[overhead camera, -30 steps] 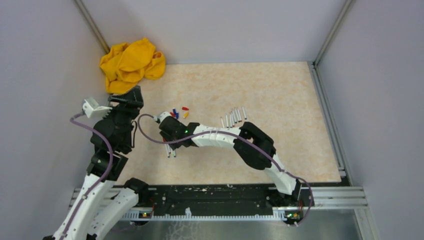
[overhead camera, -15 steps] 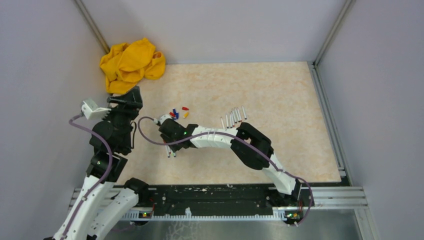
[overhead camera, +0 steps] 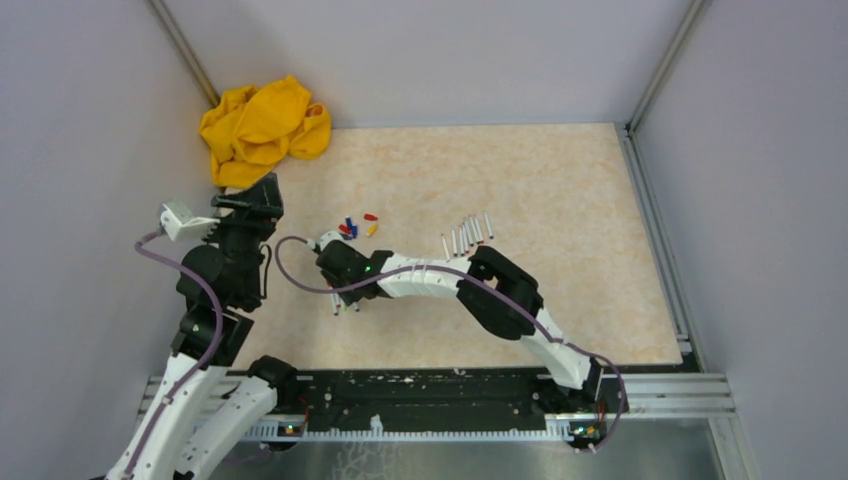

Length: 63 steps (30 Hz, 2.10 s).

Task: Open the pen caps

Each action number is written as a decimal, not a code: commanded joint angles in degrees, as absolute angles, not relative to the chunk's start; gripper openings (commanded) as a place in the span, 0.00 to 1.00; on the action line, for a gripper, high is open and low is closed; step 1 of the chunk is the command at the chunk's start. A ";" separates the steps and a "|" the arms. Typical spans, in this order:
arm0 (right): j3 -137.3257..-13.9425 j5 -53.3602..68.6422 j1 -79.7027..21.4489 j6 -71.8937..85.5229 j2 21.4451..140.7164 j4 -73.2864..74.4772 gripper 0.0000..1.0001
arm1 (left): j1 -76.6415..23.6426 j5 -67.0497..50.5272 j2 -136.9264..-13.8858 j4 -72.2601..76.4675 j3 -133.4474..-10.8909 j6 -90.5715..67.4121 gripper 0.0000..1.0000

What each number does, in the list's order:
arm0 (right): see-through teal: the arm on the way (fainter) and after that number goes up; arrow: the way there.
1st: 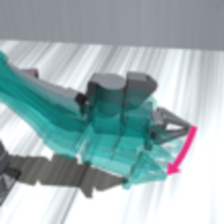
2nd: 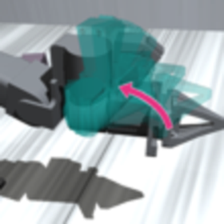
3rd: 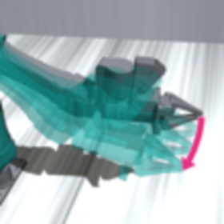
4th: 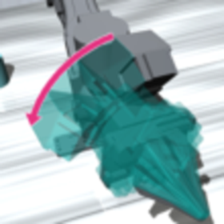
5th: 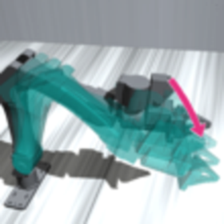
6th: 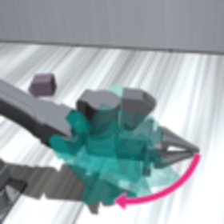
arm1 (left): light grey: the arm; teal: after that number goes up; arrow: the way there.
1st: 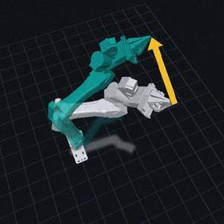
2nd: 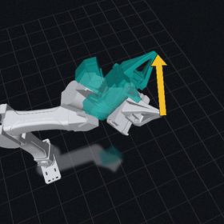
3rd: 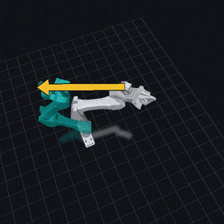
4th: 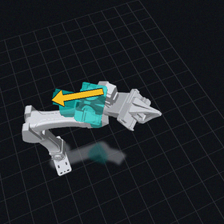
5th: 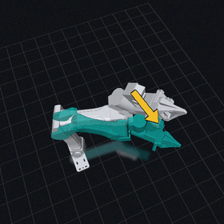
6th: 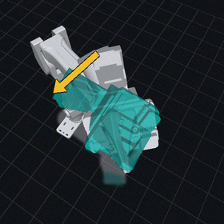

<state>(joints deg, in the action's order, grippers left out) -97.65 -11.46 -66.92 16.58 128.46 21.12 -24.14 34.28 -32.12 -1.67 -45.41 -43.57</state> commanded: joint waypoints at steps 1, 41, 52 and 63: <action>-100.42 -14.22 -68.11 16.31 130.92 23.65 0.37 | -24.39 34.45 -31.74 -0.44 -45.24 -42.54 0.75; -65.70 -0.32 -50.82 17.77 96.36 -2.23 0.00 | -23.11 7.42 -65.35 5.05 -46.01 -51.51 0.95; -66.48 3.97 -47.10 18.02 94.97 -5.74 0.00 | -21.05 -10.70 -74.34 11.44 -41.84 -56.38 0.88; -66.42 5.52 -45.95 18.22 94.40 -6.59 0.00 | -20.89 -19.50 -82.63 18.26 -41.09 -60.39 0.72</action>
<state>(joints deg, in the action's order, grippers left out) -64.25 4.25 -46.68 17.87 97.91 -3.55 -21.21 -15.27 -81.49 13.41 -41.52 -58.08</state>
